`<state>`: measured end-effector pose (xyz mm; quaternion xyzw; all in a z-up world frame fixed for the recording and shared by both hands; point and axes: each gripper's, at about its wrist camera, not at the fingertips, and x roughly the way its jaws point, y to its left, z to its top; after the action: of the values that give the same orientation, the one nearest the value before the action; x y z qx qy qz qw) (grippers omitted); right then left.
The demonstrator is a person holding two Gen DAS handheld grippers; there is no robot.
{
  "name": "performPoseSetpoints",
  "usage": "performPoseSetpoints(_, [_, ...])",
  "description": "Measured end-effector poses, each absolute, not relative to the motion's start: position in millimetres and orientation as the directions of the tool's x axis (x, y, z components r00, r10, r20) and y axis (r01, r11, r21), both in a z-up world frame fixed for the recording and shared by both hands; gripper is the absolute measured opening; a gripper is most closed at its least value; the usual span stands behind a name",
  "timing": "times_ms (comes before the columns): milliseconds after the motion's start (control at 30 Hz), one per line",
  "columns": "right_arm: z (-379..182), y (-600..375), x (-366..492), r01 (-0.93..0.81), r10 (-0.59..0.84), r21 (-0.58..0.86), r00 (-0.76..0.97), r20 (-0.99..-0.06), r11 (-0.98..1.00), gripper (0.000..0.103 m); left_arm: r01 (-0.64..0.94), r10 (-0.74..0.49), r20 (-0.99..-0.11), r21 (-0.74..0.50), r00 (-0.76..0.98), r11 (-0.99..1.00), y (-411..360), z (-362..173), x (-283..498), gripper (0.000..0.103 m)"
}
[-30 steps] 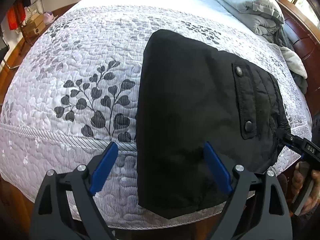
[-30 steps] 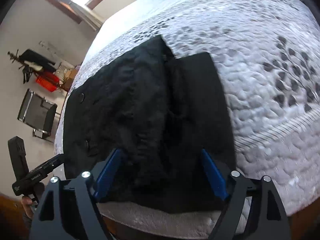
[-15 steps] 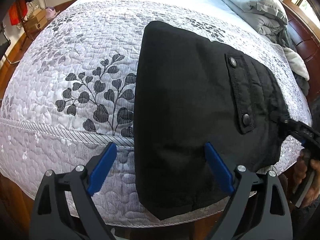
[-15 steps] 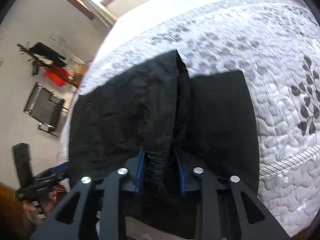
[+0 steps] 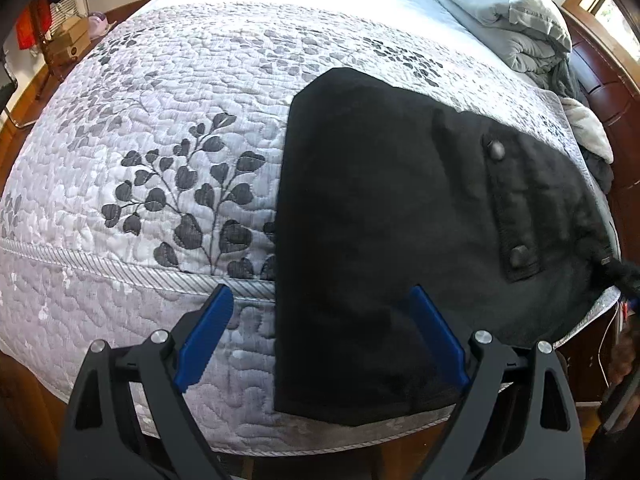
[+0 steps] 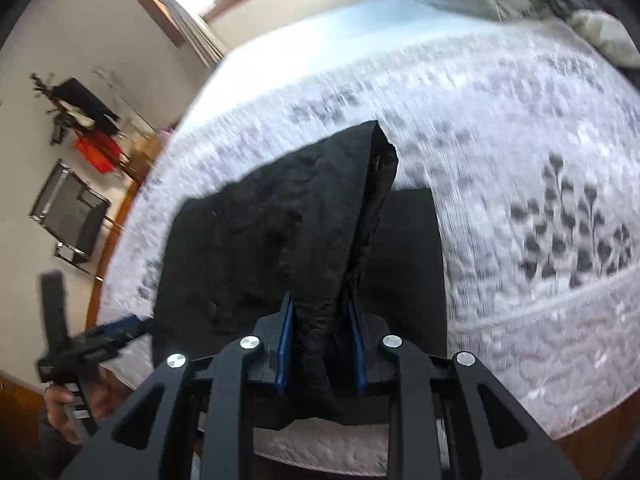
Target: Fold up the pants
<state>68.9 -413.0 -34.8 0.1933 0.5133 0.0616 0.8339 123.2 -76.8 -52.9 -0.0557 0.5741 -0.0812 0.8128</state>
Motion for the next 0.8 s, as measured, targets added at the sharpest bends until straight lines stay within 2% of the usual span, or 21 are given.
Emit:
performPoseSetpoints(200, [-70, -415, 72, 0.139, 0.263, 0.350, 0.426, -0.866, 0.926, 0.027, 0.109, -0.184, -0.919, -0.156, 0.350, 0.982, -90, -48, 122, 0.090])
performPoseSetpoints(333, [-79, -411, 72, 0.129, 0.214, 0.286, 0.398, -0.892, 0.950, 0.045, 0.122, -0.184, -0.923, -0.151, 0.337, 0.981, -98, -51, 121, 0.090])
performPoseSetpoints(467, [-69, -416, 62, 0.134, 0.172, 0.249, 0.423, -0.890, 0.959, 0.051, 0.136, -0.168, -0.926, -0.128, 0.339, 0.982, -101, -52, 119, 0.090])
performPoseSetpoints(567, [-53, -423, 53, 0.157, 0.168, 0.268, 0.463, -0.870, 0.951, 0.051, 0.140, -0.159, -0.926, -0.117, 0.343, 0.983, -101, -51, 120, 0.090])
performPoseSetpoints(700, [-29, -412, 49, 0.081, 0.211, 0.296, 0.529, -0.822, 0.952, 0.051, 0.137, -0.162, -0.925, -0.121, 0.344, 0.983, -101, -50, 120, 0.090])
performPoseSetpoints(800, [-29, -396, 54, 0.018, 0.246, 0.297, 0.515, -0.821, 0.955, 0.045, 0.138, -0.160, -0.926, -0.118, 0.343, 0.983, -101, -51, 120, 0.091])
